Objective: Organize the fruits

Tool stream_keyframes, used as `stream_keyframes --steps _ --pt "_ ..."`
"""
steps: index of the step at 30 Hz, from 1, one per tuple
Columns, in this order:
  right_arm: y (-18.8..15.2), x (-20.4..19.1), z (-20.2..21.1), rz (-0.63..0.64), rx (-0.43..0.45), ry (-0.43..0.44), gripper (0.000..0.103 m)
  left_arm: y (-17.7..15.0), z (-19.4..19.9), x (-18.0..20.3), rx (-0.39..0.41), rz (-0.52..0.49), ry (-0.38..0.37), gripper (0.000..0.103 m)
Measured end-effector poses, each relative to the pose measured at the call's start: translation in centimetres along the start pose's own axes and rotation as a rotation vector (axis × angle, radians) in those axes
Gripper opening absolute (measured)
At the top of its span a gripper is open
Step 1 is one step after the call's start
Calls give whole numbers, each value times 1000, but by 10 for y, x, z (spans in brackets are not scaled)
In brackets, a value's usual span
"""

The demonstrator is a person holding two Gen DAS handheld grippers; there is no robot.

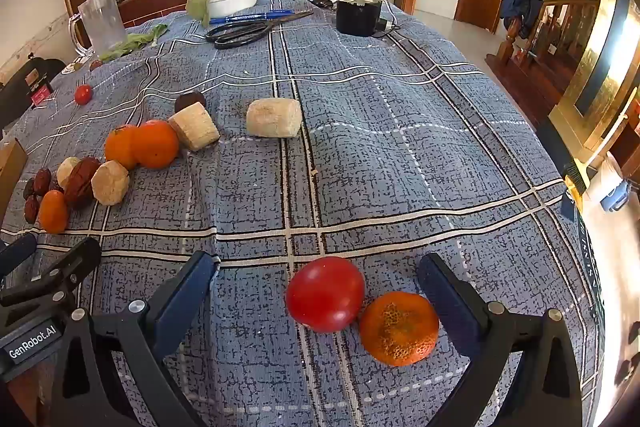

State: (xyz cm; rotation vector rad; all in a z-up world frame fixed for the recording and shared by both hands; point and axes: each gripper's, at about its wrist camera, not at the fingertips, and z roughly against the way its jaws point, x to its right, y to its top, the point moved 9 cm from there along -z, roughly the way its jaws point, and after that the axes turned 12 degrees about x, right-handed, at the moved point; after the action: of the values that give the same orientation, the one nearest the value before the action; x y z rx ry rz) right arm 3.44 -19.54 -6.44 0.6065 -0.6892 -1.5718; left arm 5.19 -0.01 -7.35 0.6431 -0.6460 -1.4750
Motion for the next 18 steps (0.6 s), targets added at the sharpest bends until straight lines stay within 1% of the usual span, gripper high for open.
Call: stream_keyframes --steps 16,18 --pt "-1 0 0 0 0 0 102 0 0 0 -2 -3 0 103" --pt "-1 0 1 -1 0 0 102 0 0 0 -17 -14 -11 103"
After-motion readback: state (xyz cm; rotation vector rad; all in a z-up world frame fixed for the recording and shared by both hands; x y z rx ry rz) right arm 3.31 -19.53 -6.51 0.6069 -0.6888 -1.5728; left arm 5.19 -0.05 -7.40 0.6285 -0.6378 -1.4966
